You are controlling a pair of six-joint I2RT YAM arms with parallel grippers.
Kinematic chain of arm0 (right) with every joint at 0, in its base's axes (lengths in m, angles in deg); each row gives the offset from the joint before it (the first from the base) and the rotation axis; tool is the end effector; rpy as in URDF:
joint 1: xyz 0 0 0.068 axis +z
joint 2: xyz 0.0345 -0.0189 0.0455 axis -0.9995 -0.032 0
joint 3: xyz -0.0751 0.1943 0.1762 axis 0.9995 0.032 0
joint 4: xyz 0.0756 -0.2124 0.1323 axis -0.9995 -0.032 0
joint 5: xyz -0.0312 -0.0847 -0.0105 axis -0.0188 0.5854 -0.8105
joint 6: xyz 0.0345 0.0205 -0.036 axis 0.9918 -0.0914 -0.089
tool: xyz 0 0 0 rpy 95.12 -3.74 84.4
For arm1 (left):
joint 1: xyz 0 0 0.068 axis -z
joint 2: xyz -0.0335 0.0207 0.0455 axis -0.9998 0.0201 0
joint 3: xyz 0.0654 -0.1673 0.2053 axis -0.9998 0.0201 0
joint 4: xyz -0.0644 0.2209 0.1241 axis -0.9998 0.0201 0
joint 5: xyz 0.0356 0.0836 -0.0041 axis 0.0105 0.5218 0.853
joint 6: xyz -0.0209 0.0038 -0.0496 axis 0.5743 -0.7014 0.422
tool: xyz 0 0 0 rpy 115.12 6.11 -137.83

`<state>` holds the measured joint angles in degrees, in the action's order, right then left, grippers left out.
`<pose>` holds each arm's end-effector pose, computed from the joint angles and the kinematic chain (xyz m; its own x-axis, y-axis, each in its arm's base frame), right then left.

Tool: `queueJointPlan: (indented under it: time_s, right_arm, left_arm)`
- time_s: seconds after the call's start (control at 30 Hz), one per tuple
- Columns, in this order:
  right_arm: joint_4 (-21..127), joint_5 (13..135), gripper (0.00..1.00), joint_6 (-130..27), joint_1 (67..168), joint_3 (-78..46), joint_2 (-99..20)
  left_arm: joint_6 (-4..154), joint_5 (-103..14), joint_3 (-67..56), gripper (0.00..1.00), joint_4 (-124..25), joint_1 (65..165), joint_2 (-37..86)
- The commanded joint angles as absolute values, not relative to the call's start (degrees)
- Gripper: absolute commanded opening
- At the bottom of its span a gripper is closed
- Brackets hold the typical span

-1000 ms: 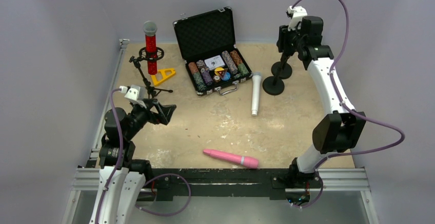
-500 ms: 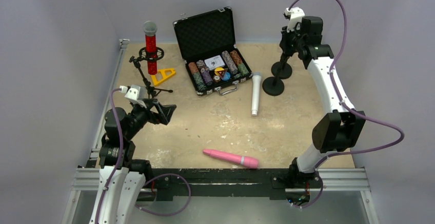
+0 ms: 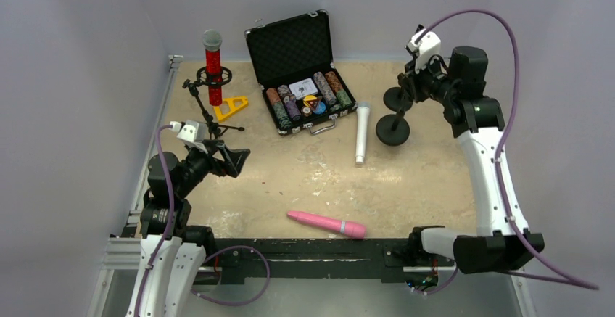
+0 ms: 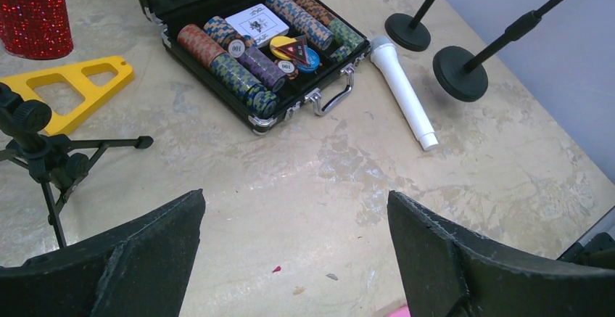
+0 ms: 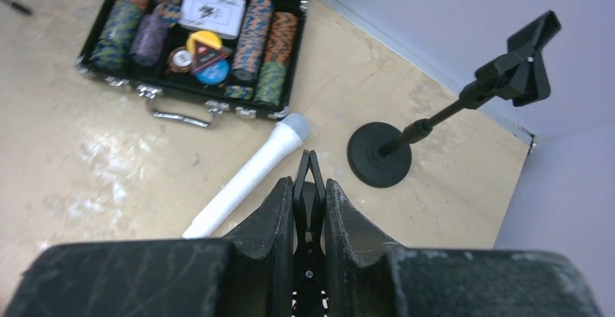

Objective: Attach the microphones to the stand

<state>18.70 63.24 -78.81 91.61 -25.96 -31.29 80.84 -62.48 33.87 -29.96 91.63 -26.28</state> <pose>0.2680 0.0271 0.4367 -0.2369 -0.3493 -0.9066 -0.4548 0.8644 -0.2143 0.1181 -0.0215 0.3013 -0.2948 -0.2534 -0.9213 0.4135 0.8354 -0.3621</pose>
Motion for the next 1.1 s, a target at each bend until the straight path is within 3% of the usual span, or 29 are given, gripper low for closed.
queueJointPlan:
  time_s: [0.0, 0.3, 0.57, 0.87, 1.07]
  right_arm:
    - [13.7, 52.2, 0.00, -87.0, 91.8, -24.4, -25.4]
    - [-3.4, 29.8, 0.00, -98.0, 94.0, -29.6, -22.2]
    - [-4.0, 31.5, 0.00, -102.5, 108.8, -31.0, -28.5]
    - [-7.9, 33.1, 0.00, -111.1, 115.7, -39.1, -39.4]
    - [-9.7, 32.9, 0.16, -109.7, 116.0, -39.8, -41.5]
  left_arm:
    - [80.0, -64.1, 33.5, 0.99, -32.3, 91.9, -26.7]
    - [79.6, -65.5, 33.6, 0.99, -33.0, 91.9, -26.5]
    - [78.8, -65.6, 33.6, 0.99, -33.0, 91.9, -26.8]
    - [78.3, -65.1, 33.5, 0.99, -32.8, 91.9, -26.6]
    - [78.3, -65.8, 33.7, 0.99, -33.1, 91.9, -26.3]
